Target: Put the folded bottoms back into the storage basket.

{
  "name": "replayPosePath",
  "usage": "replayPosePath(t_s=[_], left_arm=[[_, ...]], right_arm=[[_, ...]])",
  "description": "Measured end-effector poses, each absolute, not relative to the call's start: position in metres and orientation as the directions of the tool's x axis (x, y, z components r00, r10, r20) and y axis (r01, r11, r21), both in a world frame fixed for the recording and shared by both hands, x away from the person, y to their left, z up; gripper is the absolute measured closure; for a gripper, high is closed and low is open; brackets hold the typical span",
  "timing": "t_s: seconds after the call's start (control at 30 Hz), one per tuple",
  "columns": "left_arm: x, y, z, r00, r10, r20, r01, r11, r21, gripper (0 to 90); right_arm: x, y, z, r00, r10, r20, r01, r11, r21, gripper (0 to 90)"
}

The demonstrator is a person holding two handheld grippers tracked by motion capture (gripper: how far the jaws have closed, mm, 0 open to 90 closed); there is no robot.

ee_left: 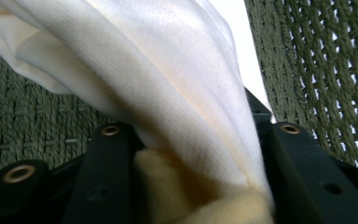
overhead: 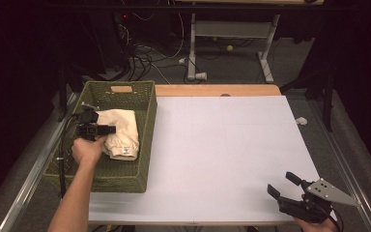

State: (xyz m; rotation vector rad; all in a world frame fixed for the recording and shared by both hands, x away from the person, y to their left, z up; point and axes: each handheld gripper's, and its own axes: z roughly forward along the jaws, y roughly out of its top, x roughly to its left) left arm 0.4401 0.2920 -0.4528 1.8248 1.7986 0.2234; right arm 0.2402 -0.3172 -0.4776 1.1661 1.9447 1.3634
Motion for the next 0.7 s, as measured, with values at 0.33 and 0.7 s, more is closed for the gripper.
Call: replayPosePath(t_s=[0.33, 0.7], left_arm=[[0.439, 0.293, -0.447, 0.050, 0.970, -0.240, 0.866, 0.078, 0.494, 31.8], [0.430, 0.298, -0.436, 0.043, 0.974, -0.221, 0.849, 0.080, 0.522, 27.0]], right_arm=[[0.241, -0.318, -0.478, -0.515, 0.854, 0.076, 0.365, 0.138, 0.921, 19.6], [0.240, -0.317, -0.478, -0.514, 0.854, 0.075, 0.365, 0.139, 0.921, 19.6]])
